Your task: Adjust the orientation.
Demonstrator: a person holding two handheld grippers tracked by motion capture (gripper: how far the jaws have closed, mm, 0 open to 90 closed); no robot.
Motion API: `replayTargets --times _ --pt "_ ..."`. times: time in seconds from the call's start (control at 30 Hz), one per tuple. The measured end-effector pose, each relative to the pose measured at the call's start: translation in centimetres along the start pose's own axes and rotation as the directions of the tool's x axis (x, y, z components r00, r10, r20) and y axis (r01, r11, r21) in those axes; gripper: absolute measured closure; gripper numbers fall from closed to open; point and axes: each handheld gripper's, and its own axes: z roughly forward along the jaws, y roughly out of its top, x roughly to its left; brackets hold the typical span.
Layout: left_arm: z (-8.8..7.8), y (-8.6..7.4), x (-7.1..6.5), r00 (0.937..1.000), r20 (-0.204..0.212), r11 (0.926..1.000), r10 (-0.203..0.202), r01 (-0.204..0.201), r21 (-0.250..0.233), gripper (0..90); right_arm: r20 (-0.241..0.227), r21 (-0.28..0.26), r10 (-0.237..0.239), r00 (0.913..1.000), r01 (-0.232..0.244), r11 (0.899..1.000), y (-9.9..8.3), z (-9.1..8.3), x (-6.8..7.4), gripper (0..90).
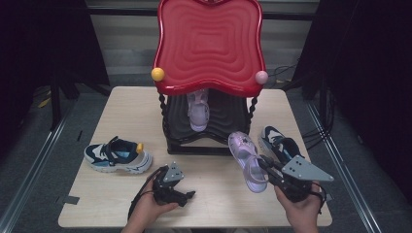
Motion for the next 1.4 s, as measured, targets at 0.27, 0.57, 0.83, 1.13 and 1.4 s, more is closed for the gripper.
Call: replayTargets --times 0.27,0.57,0.83,1.13,1.4 --pt "0.0 0.0 0.0 1.0000 -0.001 1.0000 0.002 -0.002 0.002 14.9 0.040 -0.019 -0.005 0.9992 0.006 1.000 0.5 0.9 -0.1 85.4" --pt "0.0 0.0 0.0 1.0000 0.001 1.0000 0.000 0.000 -0.002 14.8 0.057 -0.025 -0.007 0.9984 0.009 1.000 0.7 2.0 -0.1 85.4" --pt "0.0 0.0 0.0 1.0000 -0.001 1.0000 0.001 -0.001 -0.001 14.8 0.081 -0.037 -0.011 0.9966 0.014 0.999 1.2 3.1 -0.2 85.4" --pt "0.0 0.0 0.0 1.0000 -0.001 1.0000 0.001 -0.001 0.000 14.9 0.119 -0.046 -0.042 0.9920 0.048 0.998 2.4 4.5 0.2 85.4" --pt "0.0 0.0 0.0 1.0000 -0.002 1.0000 -0.004 0.004 -0.001 14.9 0.156 -0.053 -0.031 0.9873 0.040 0.998 3.6 6.2 -0.1 85.4"
